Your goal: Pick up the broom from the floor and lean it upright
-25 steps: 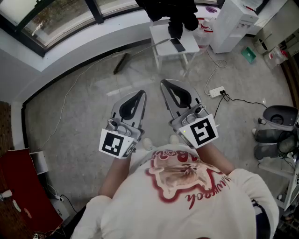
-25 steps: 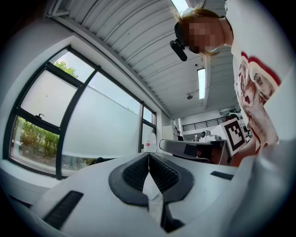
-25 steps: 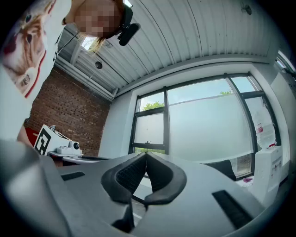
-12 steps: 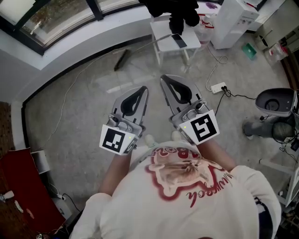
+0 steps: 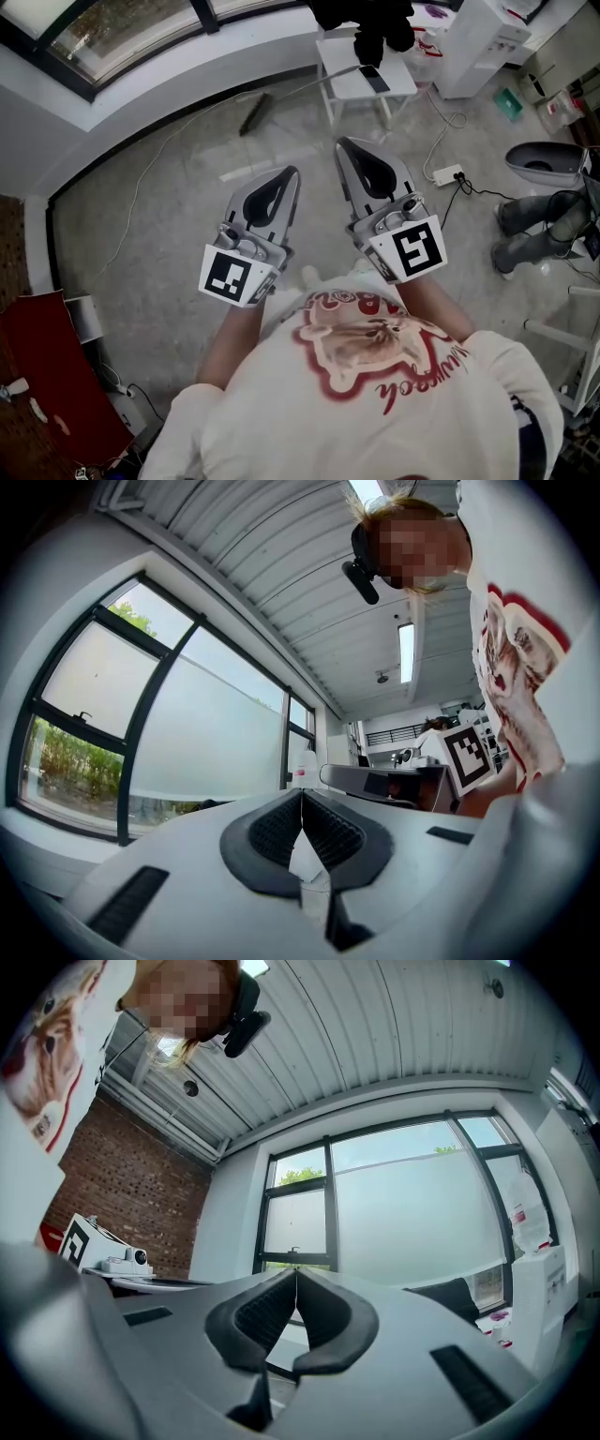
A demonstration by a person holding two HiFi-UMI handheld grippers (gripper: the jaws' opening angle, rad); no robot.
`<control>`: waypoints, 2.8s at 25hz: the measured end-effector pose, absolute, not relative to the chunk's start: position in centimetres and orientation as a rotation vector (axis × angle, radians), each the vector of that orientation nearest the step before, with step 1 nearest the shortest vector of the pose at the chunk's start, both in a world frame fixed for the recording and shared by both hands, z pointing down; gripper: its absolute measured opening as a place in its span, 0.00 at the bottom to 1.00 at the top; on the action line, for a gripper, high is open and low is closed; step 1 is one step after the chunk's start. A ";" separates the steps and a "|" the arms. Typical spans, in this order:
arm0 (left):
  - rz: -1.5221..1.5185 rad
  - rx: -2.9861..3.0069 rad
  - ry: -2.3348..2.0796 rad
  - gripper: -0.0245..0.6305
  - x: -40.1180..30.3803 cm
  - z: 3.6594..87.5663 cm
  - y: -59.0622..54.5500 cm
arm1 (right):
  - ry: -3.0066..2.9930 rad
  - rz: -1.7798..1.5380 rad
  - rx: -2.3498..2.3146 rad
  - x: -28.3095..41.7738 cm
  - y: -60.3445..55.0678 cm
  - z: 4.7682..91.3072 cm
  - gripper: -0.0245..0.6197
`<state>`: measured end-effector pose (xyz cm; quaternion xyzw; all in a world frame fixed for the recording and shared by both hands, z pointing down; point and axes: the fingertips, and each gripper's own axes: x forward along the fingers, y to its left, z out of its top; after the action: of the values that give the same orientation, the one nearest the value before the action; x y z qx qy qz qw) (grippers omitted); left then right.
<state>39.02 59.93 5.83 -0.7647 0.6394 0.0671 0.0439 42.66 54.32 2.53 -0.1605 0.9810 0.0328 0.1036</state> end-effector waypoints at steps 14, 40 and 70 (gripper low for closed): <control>0.222 -2.351 1.949 0.07 36.1 6.8 59.0 | 2.890 0.050 -0.503 39.9 53.3 3.4 0.08; 0.209 -2.289 1.960 0.07 20.3 5.3 30.4 | 2.928 0.152 -0.435 23.8 24.7 3.7 0.08; 0.204 -2.378 1.950 0.07 3.6 8.3 10.9 | 2.939 0.195 -0.581 7.9 5.0 6.6 0.08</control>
<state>3.60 10.93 8.33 -0.7712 0.6325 0.0661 0.0298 7.92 5.05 6.56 -0.1931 0.9766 0.0647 0.0698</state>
